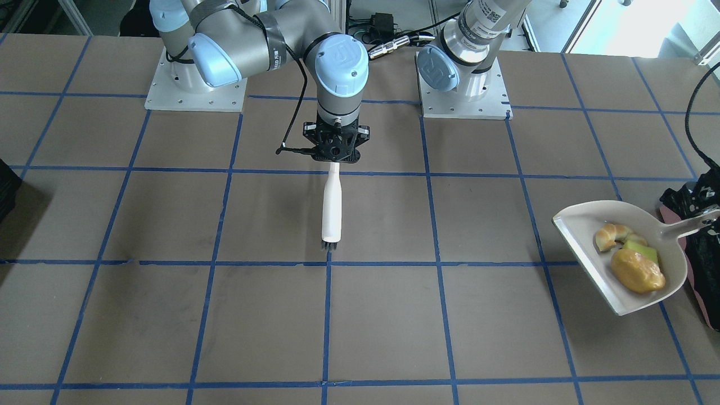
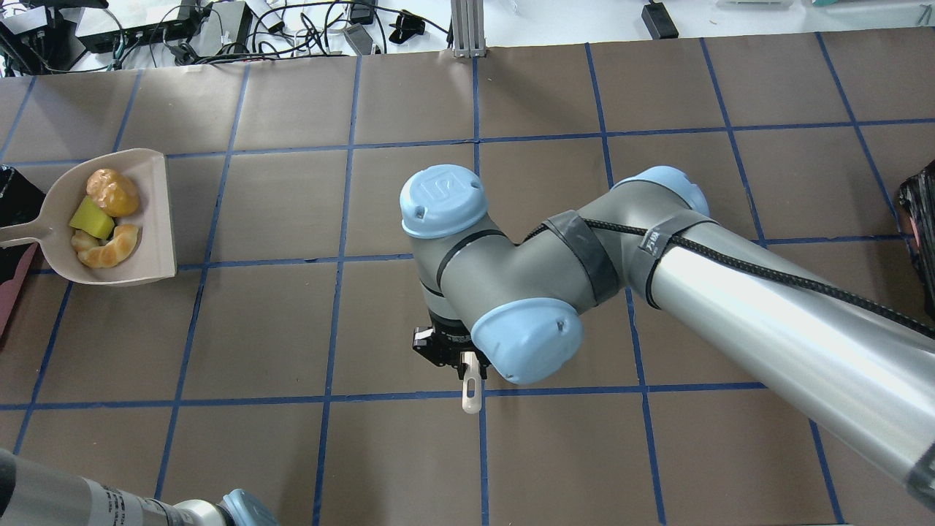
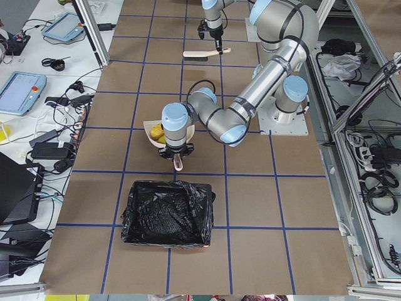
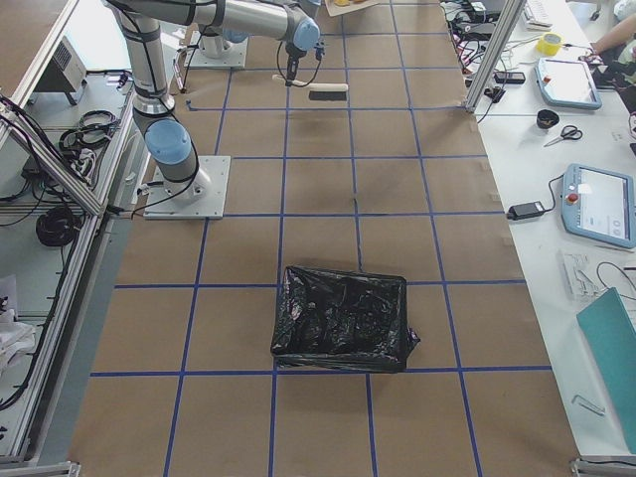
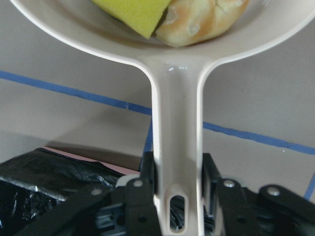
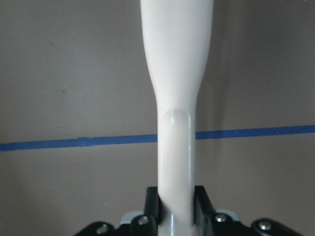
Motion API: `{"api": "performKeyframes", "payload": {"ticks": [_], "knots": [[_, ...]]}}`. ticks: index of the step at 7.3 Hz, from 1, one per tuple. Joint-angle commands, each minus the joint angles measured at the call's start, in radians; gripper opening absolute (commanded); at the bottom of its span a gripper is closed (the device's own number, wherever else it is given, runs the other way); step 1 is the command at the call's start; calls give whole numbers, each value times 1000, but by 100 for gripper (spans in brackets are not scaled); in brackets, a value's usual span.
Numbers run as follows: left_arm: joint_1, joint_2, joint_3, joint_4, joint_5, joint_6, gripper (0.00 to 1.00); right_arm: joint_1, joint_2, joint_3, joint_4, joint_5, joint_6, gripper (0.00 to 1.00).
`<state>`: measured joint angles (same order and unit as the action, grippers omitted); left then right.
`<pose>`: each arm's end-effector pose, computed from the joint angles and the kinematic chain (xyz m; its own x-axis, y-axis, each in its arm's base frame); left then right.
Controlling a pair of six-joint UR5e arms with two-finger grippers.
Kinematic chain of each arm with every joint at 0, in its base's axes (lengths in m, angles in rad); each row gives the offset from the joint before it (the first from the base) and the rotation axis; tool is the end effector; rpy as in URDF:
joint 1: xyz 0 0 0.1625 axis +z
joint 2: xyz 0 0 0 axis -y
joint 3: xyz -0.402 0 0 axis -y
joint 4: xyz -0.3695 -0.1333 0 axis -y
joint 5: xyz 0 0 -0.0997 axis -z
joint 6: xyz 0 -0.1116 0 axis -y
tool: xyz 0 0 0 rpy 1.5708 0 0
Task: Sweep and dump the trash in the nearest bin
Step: 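Lift the loaded dustpan toward the bin with the left gripper while the right withdraws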
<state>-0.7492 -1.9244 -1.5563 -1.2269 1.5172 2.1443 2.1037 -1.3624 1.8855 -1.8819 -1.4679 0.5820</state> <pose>0.3356 -0.5024 0.3058 -0.2460 0.9687 -0.0331 0.9687 0.2445 -0.0424 0.3672 -0.3376 0.2417 -0.9979 0.0563 0.0318 0.0621 0.9710 0.2310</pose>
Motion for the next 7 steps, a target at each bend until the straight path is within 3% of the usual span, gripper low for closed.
{"api": "performKeyframes", "payload": {"ticks": [1, 4, 7], "knots": [[57, -13, 115, -132, 1, 22, 0, -7, -12, 63, -88, 12, 39, 0], [100, -134, 399, -278, 9, 178, 0, -7, -7, 66, -88, 63, 50, 0], [152, -273, 606, -279, 37, 320, 0, -7, -4, 66, -91, 64, 61, 0]]}}
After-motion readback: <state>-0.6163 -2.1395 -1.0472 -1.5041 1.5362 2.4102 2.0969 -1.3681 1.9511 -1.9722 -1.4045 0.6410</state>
